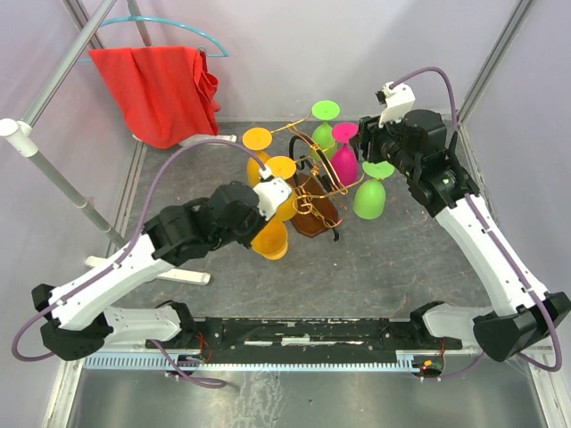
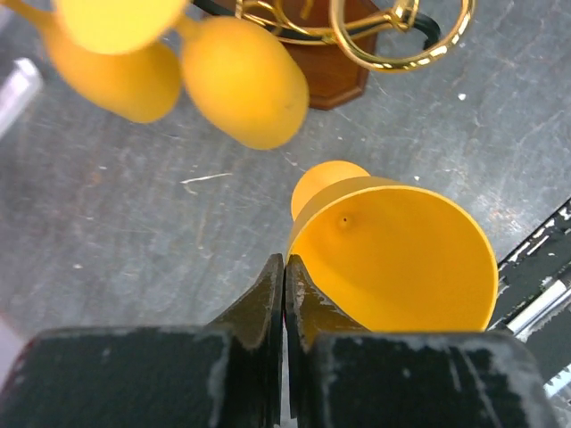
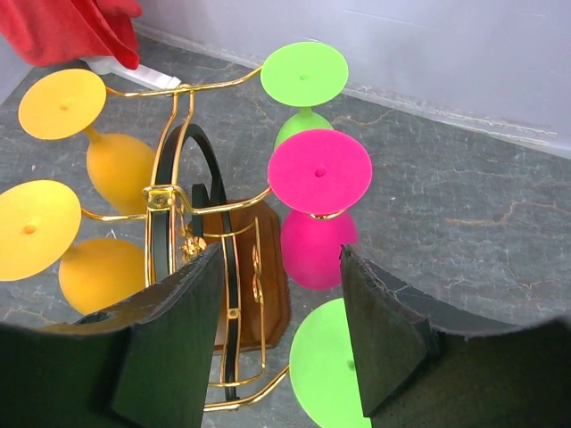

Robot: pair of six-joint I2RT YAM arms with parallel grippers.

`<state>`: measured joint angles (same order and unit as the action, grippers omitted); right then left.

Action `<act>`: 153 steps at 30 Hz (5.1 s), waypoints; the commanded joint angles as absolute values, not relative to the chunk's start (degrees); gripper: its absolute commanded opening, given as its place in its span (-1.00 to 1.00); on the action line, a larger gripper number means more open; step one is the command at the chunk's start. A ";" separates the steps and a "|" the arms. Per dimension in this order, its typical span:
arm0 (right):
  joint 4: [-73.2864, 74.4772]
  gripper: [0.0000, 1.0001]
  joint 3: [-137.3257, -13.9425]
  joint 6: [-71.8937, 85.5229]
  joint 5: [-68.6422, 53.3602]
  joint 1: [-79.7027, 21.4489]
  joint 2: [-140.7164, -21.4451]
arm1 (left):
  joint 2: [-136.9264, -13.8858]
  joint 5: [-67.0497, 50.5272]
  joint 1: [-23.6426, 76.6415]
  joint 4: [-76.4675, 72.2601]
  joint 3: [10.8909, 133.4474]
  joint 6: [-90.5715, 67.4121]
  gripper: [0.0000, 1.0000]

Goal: Place the wine glass upside down on the wine glass rack

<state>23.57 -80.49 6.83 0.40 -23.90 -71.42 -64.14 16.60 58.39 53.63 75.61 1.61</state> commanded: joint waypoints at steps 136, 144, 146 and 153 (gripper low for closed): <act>2.23 -0.99 -99.31 33.16 -15.74 -21.16 -86.24 | -63.31 12.50 37.97 -33.46 49.85 18.03 0.73; 16.40 -0.99 -90.47 15.25 -18.71 -21.22 -73.11 | -72.13 10.73 31.85 -22.49 64.80 6.90 0.82; 19.55 -0.99 -88.21 13.02 -18.81 -21.28 -69.11 | -74.44 8.98 30.69 -22.31 67.29 5.63 0.82; 22.21 -0.99 -75.55 9.06 -21.51 -22.30 -57.36 | -79.19 7.87 29.53 -23.18 69.94 4.49 0.82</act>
<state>20.25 -81.17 13.98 -18.87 -21.43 -61.65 -78.04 9.34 29.74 -22.44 67.46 7.70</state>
